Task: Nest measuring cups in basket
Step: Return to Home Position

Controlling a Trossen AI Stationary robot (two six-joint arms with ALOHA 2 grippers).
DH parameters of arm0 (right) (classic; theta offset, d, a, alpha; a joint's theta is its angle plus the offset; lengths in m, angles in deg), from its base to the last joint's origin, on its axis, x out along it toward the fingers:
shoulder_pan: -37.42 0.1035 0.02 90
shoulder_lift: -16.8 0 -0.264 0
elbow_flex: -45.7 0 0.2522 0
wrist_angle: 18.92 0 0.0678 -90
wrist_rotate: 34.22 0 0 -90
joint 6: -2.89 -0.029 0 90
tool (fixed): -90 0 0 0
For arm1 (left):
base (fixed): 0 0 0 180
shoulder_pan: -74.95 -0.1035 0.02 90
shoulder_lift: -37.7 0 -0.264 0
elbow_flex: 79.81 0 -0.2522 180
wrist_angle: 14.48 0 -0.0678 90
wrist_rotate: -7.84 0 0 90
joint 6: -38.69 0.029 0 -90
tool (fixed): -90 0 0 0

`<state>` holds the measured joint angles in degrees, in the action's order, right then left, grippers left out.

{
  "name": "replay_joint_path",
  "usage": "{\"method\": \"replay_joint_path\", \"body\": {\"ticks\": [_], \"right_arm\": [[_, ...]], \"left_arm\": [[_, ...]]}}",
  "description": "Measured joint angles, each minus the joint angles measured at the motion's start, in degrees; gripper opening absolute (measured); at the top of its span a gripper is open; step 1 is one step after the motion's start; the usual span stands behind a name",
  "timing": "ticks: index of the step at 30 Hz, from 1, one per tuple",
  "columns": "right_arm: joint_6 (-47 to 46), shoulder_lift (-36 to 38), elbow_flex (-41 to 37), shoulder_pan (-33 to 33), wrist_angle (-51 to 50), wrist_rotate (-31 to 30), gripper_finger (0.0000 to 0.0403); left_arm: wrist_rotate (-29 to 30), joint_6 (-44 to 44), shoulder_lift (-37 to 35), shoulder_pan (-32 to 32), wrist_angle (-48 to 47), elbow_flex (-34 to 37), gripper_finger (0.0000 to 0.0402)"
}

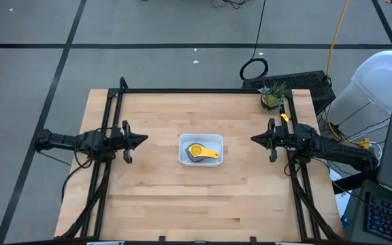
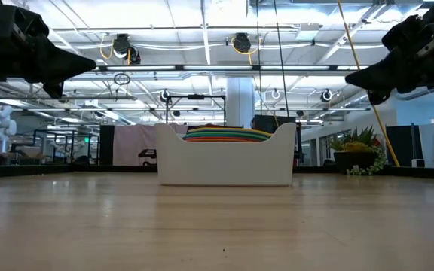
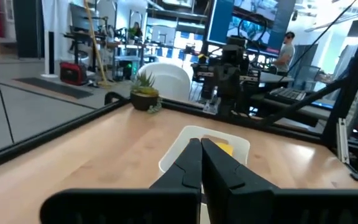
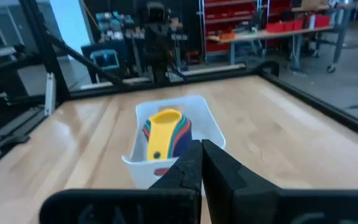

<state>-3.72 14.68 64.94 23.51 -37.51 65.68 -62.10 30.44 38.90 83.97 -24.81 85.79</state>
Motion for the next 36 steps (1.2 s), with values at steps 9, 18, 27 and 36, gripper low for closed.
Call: {"method": "replay_joint_path", "body": {"ticks": [9,18,27,36], "right_arm": [[0.4,-6.8,-4.4,9.7,7.6,-10.1,0.0],[3.4,-10.0,-4.5,12.1,11.3,-14.3,0.0],[2.9,-9.9,-4.5,12.1,14.3,-7.4,0.0],[0.7,-7.9,-4.6,12.0,16.6,-4.0,0.0]], "left_arm": [[-4.9,-1.6,1.3,-4.7,-0.6,0.0,0.0001],[-5.4,-2.4,1.8,-5.1,-0.7,0.0,0.0004],[-14.1,-1.4,2.5,-5.1,-2.1,0.0,0.0001],[-15.3,6.0,6.3,-5.1,0.4,0.1,0.0001]]}}
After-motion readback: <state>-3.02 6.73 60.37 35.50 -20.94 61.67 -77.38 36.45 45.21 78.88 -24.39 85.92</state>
